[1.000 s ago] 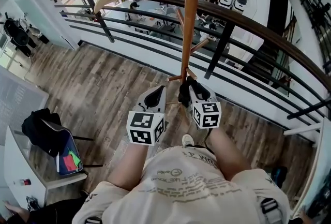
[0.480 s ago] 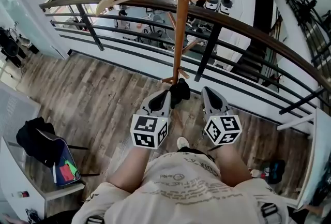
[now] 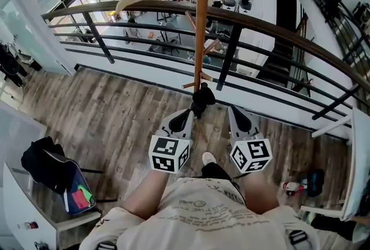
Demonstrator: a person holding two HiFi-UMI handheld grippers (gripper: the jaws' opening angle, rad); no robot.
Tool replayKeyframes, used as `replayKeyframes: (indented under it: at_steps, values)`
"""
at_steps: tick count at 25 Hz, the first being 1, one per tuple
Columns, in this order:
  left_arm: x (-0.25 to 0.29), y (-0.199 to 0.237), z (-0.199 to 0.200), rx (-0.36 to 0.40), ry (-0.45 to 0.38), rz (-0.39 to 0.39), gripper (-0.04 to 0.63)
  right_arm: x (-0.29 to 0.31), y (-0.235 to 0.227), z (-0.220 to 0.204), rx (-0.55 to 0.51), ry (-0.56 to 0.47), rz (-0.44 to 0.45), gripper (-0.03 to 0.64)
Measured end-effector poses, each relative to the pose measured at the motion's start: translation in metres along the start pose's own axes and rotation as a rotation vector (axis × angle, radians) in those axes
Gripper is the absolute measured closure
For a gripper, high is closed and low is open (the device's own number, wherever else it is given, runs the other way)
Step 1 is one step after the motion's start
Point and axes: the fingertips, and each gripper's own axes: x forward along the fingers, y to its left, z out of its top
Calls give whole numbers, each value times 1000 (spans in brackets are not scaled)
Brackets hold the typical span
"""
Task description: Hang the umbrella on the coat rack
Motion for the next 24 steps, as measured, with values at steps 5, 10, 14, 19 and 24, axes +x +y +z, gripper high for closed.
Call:
replayKeyframes:
  at_steps: [5, 10, 14, 19, 24]
  values:
    - [-16, 0, -9, 4, 21, -7, 597, -13, 9, -11, 22, 22, -25, 617]
    - [-24, -4, -12, 1, 26, -22, 597, -24, 13, -9, 18, 29, -41, 616]
    - [-25, -13, -14, 19, 25, -44, 597, -34, 11, -14, 10, 33, -58, 616]
    - [-30, -16, -11, 34, 12, -59, 597, -40, 14, -17, -8, 32, -69, 617]
    - [-36, -17, -12, 39, 7, -60, 597, -41, 26, -23, -10, 51, -41, 616]
